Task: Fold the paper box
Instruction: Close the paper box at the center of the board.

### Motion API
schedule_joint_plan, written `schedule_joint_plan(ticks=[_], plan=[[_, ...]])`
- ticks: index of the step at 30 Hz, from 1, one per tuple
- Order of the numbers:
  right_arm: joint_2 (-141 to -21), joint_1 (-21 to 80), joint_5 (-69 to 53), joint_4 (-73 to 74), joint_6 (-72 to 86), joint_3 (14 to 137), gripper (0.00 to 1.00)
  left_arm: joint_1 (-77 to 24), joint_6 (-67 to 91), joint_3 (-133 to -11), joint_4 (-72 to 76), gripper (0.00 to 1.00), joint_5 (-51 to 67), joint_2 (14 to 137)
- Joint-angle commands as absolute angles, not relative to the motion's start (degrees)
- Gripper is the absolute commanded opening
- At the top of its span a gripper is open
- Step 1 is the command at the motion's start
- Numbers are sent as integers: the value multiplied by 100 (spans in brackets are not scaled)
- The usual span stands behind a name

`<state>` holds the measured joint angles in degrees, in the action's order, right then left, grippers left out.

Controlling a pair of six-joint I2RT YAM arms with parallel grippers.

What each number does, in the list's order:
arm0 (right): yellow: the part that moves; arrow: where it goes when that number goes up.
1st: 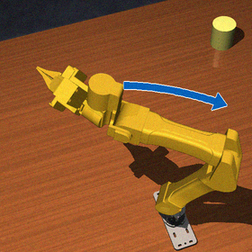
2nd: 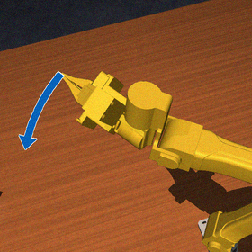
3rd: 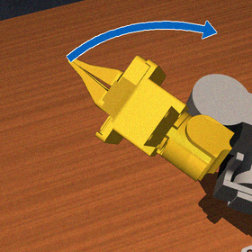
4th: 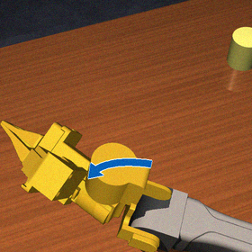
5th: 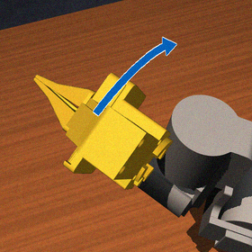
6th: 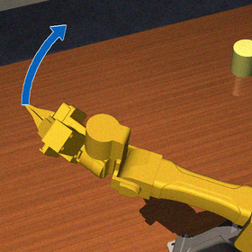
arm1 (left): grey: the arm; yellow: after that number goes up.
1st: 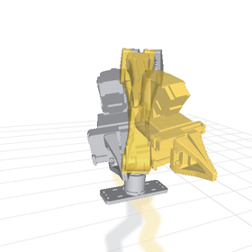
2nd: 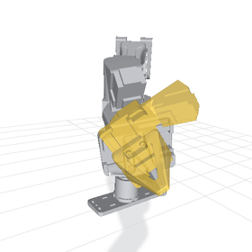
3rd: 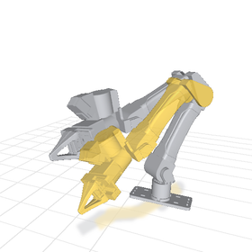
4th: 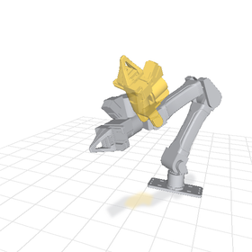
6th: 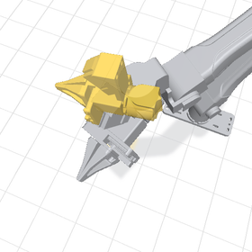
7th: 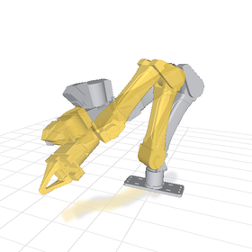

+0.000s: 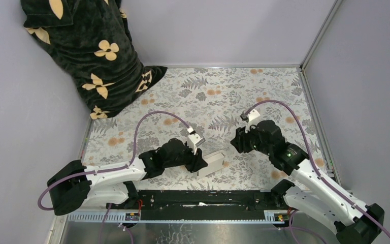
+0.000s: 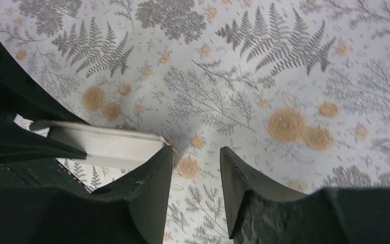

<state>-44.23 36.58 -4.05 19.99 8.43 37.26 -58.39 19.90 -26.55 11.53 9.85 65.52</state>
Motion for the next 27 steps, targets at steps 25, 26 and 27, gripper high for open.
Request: schedule_joint_plan(ticks=[25, 26, 27], plan=[[-4511, 3629, -1681, 1271, 757, 3184, 48, -6034, 1082, -2755, 1525, 20, 1020, 7070], [-4417, 3625, -1472, 1240, 848, 3118, 49, -6011, 1053, -2787, 1510, 20, 1018, 7127], [-4314, 3624, -1308, 1177, 948, 3019, 50, -5981, 1028, -2808, 1510, 21, 1025, 7186]])
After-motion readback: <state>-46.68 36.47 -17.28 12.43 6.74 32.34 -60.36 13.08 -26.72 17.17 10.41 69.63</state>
